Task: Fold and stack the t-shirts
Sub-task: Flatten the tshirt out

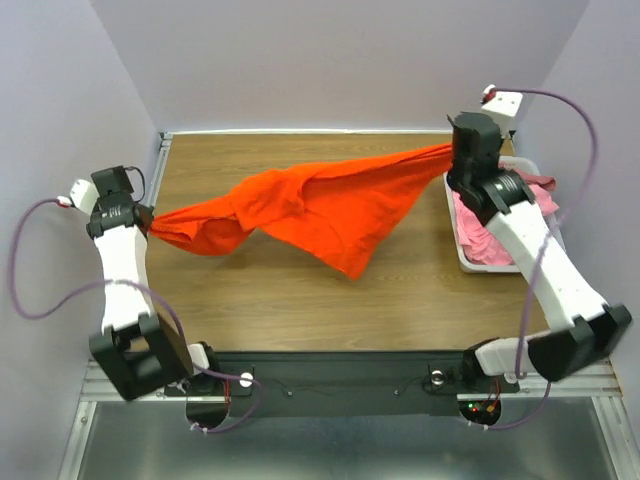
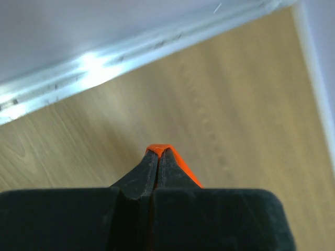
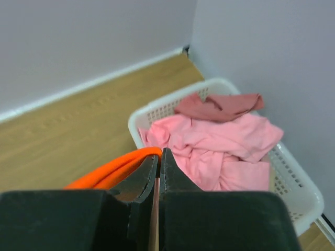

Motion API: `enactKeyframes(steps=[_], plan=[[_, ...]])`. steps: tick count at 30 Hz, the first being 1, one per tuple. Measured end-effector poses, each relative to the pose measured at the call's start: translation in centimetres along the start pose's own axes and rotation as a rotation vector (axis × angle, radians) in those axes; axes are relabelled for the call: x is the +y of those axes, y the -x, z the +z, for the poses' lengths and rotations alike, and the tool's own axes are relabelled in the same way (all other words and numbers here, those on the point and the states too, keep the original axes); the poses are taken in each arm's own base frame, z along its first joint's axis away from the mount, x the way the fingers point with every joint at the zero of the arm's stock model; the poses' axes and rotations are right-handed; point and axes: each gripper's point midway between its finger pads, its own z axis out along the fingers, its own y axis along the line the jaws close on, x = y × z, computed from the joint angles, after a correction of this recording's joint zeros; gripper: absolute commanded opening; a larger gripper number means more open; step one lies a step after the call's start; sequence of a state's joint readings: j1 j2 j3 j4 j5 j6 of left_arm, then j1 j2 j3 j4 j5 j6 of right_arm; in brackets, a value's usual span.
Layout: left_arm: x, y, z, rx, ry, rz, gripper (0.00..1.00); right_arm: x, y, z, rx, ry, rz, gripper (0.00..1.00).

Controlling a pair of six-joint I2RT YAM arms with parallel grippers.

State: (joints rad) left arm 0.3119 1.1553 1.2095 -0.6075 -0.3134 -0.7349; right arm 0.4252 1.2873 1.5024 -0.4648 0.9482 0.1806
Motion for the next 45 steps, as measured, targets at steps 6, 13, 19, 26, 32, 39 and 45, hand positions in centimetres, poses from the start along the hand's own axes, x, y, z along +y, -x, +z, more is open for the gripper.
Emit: enactKeyframes(steps=[6, 13, 19, 26, 32, 39, 45], plan=[[3.5, -11.1, 8.6, 0.389, 0.041, 0.055, 0.00, 4.7, -10.2, 6.0, 0.229, 0.098, -0.127, 0.00], [1.0, -11.2, 10.4, 0.394, -0.066, 0.059, 0.28, 9.6, -19.4, 8.5, 0.416, 0.206, -0.185, 0.00], [0.0, -12.3, 12.3, 0.413, -0.078, 0.104, 0.98, 10.7, -24.1, 9.2, 0.502, 0.217, -0.207, 0.00], [-4.6, -16.0, 8.1, 0.410, -0.173, 0.252, 0.98, 11.0, -24.9, 8.9, 0.517, 0.233, -0.182, 0.00], [-8.0, -20.3, 1.0, 0.419, -0.333, 0.334, 0.98, 9.2, -25.7, 6.8, 0.545, 0.248, -0.181, 0.00], [-6.1, -27.9, -2.1, 0.539, -0.329, 0.448, 0.80, 8.5, -25.5, 5.9, 0.544, 0.260, -0.159, 0.00], [-3.4, -30.6, -0.4, 0.591, -0.234, 0.485, 0.73, 8.1, -26.7, 5.6, 0.567, 0.255, -0.171, 0.00]])
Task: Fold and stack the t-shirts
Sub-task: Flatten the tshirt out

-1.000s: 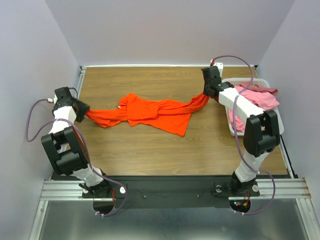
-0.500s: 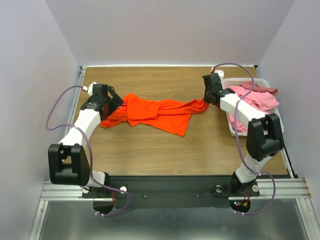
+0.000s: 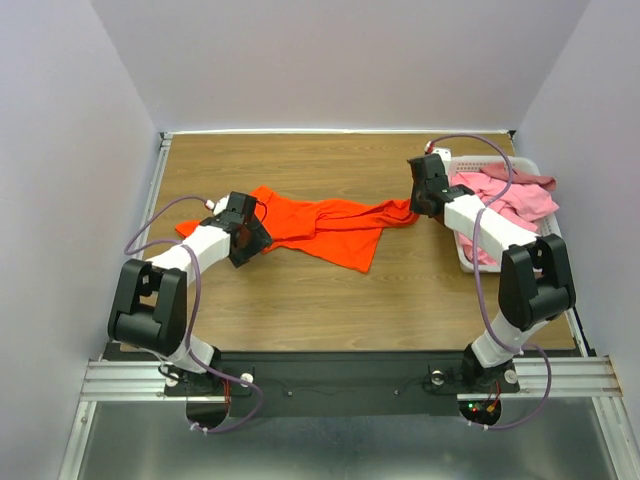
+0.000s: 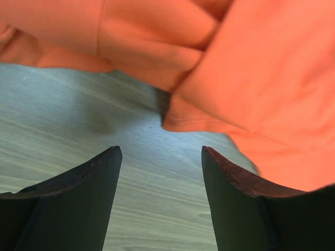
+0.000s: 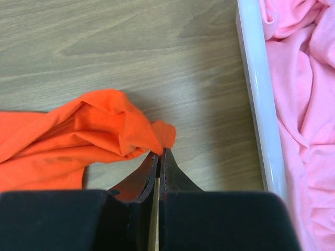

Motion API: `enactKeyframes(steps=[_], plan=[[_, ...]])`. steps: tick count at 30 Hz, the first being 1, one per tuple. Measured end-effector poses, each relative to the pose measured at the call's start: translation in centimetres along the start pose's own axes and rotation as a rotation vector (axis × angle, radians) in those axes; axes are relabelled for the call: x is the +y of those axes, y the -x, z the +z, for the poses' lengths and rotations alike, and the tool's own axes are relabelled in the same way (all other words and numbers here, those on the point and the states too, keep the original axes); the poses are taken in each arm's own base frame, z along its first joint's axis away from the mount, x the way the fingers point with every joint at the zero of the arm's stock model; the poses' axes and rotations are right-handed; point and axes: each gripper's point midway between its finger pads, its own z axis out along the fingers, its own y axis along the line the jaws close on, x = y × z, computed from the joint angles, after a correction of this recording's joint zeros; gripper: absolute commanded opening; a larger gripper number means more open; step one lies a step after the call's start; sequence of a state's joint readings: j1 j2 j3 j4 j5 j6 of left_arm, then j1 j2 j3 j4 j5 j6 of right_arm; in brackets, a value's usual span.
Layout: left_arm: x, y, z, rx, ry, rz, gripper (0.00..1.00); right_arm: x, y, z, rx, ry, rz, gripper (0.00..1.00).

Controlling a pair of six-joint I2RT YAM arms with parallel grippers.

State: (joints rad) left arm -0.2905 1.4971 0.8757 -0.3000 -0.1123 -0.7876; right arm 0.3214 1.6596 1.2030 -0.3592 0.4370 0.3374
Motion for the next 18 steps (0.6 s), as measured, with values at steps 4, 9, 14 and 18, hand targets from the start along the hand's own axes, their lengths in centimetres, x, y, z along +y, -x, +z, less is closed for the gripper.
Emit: enactKeyframes(steps=[4, 9, 14, 18], plan=[[0.7, -0.7, 0.7, 0.018, 0.023, 0.000, 0.69, 0.0, 0.0, 0.0, -0.001, 0.000, 0.001, 0.00], [0.7, -1.0, 1.9, 0.028, 0.036, 0.005, 0.66, 0.0, -0.1, 0.0, 0.001, -0.001, 0.003, 0.00], [0.0, 0.0, 2.8, 0.005, 0.042, 0.002, 0.65, -0.1, -0.3, 0.1, 0.005, -0.004, 0.001, 0.00], [-0.2, 1.0, 3.5, -0.022, 0.076, 0.002, 0.54, -0.1, -0.3, 0.1, 0.005, -0.004, 0.001, 0.00]])
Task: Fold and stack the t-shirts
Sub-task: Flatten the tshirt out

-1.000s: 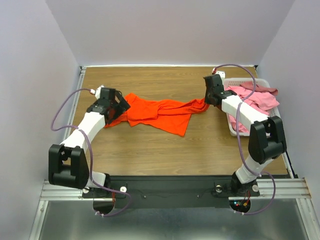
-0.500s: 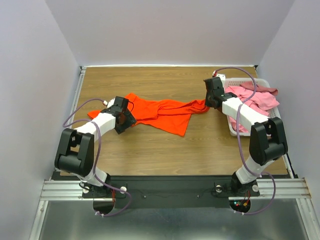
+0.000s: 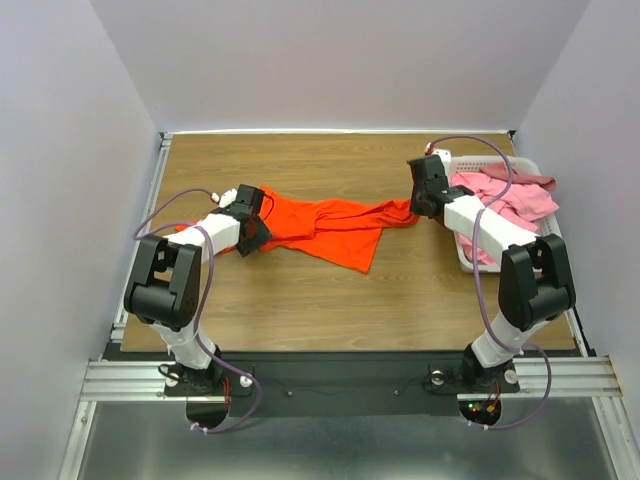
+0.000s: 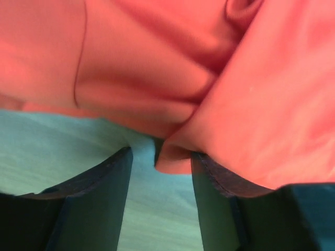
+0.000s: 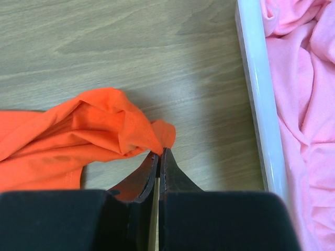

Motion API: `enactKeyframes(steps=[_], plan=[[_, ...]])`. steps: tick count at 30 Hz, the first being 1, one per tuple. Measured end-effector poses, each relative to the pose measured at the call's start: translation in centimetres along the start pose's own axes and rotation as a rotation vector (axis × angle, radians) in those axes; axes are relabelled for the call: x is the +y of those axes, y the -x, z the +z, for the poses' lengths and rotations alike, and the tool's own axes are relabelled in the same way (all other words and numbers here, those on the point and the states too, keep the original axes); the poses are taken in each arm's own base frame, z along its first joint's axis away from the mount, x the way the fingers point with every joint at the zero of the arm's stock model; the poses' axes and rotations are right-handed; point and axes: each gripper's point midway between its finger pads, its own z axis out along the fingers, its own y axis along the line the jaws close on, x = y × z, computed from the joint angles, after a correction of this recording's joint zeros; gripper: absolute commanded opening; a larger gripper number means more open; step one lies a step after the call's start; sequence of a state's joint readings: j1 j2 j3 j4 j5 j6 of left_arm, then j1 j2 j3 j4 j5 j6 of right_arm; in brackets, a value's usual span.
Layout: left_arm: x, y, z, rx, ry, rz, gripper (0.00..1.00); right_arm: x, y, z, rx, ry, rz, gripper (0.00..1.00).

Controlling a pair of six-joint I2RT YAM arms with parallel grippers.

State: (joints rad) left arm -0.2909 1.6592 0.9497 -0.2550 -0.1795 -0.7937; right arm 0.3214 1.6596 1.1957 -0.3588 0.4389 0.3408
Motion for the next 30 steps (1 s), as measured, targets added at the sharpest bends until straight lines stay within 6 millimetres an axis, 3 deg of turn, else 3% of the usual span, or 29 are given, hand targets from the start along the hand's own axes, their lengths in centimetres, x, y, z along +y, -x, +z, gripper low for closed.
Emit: enactKeyframes(steps=[2, 4, 7, 13, 17, 25, 27, 30], plan=[[-0.1, 0.4, 0.3, -0.014, 0.010, -0.001, 0.41, 0.0, 0.0, 0.0, -0.001, -0.002, 0.000, 0.00], [-0.1, 0.5, 0.4, -0.017, 0.014, -0.001, 0.38, -0.1, 0.0, 0.0, -0.002, -0.004, 0.000, 0.00], [-0.1, 0.4, 0.5, -0.016, 0.009, 0.003, 0.24, -0.1, 0.0, 0.0, -0.003, -0.006, 0.000, 0.00], [-0.6, 0.3, 0.8, -0.021, -0.022, 0.005, 0.24, -0.2, 0.1, 0.0, -0.006, -0.014, 0.000, 0.00], [-1.1, 0.2, 0.8, -0.015, -0.051, 0.011, 0.00, -0.3, 0.0, 0.1, -0.005, -0.018, -0.001, 0.00], [-1.3, -0.6, 0.1, -0.006, -0.090, 0.042, 0.00, -0.7, -0.5, 0.1, 0.003, -0.028, -0.006, 0.00], [-1.4, -1.1, -1.1, -0.001, -0.113, 0.064, 0.00, -0.7, -0.1, -0.3, -0.008, -0.024, 0.000, 0.00], [-2.6, 0.1, -4.6, -0.050, -0.198, 0.069, 0.00, -0.9, 1.2, -1.7, -0.048, -0.011, 0.020, 0.00]])
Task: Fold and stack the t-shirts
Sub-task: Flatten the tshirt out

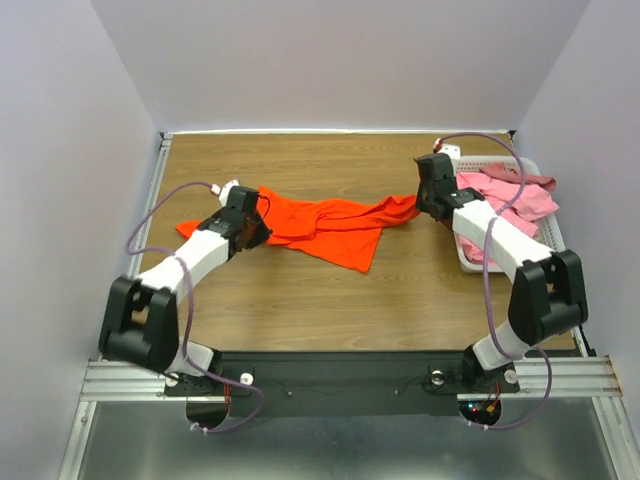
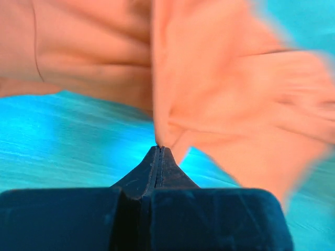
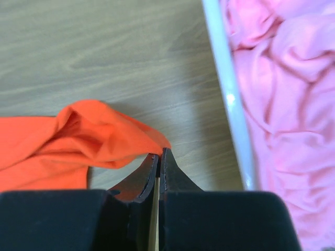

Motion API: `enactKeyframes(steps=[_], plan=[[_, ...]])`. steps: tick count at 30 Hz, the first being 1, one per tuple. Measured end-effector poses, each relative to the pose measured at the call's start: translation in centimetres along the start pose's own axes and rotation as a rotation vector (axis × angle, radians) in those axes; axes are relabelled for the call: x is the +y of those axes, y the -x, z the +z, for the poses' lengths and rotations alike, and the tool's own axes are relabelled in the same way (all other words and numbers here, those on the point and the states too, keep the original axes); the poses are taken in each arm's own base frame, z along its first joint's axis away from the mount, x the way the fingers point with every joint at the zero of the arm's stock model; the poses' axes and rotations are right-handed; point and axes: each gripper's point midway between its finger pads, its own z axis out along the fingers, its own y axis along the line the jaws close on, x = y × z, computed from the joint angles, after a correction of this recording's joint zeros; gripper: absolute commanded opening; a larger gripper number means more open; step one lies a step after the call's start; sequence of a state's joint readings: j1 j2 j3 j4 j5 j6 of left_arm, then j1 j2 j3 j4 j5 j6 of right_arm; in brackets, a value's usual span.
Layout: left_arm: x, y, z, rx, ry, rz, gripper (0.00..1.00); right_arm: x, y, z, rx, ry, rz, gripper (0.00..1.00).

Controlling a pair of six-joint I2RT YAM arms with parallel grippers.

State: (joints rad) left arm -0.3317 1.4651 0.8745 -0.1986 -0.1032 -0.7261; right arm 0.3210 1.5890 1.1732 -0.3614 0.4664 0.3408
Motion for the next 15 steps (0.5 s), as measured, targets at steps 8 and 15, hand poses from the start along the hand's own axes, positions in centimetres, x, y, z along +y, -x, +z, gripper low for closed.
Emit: enactKeyframes(steps=[8, 15], plan=[[-6.7, 10.5, -15.6, -0.365, -0.331, -0.070, 0.00, -1.8, 6.6, -7.7, -0.215, 0.075, 0.108, 0.00], [-7.7, 18.3, -30.4, -0.663, -0.431, -0.166, 0.00, -3.9, 13.6, -16.4, -0.438, 0.151, 0.187, 0.00]])
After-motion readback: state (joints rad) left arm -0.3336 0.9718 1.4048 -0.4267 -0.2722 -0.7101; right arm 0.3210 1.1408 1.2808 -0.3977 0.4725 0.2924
